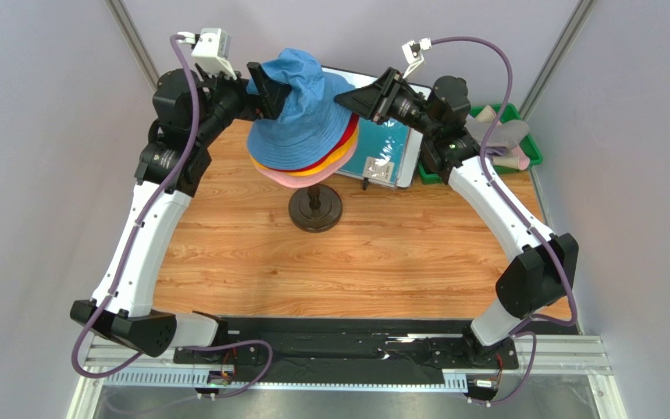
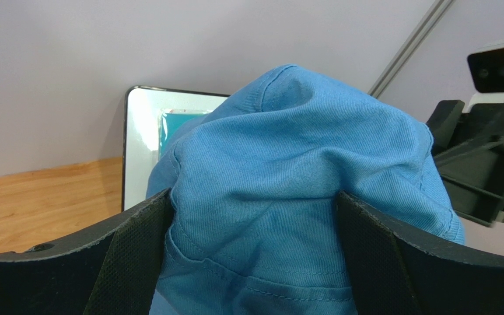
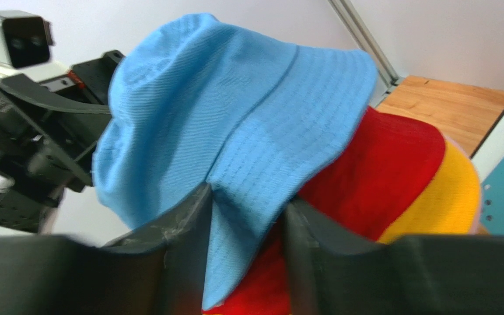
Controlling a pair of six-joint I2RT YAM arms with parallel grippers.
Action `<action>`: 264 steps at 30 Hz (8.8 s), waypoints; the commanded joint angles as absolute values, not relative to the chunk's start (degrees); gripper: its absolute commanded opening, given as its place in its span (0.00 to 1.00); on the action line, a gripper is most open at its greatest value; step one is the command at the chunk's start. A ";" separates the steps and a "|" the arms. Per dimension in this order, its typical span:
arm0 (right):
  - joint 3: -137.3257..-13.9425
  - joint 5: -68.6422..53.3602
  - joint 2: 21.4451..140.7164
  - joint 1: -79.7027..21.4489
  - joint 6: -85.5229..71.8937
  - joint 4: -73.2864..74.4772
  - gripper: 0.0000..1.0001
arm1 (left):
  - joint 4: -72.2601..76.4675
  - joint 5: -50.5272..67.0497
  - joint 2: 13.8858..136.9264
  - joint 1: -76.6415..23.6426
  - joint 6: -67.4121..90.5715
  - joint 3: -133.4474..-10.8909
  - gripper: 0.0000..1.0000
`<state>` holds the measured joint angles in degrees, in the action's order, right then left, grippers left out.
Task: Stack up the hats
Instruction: Stack the hat on the hat, then pick up the hat from the bin, then stack the hat on the hat.
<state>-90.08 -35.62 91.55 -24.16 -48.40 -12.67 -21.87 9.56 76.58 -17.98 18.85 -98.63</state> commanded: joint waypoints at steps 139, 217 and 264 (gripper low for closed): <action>-91.93 -4.60 70.42 -2.81 -19.34 23.89 0.00 | -22.85 11.24 43.77 -18.54 10.97 -69.24 0.88; -120.94 -40.17 78.48 -18.10 -32.08 20.30 0.00 | -0.80 21.09 68.03 -39.11 48.07 -91.15 0.99; -112.69 -24.87 86.31 -27.42 -24.60 17.50 0.83 | 4.66 36.21 66.80 3.51 54.85 -77.26 0.00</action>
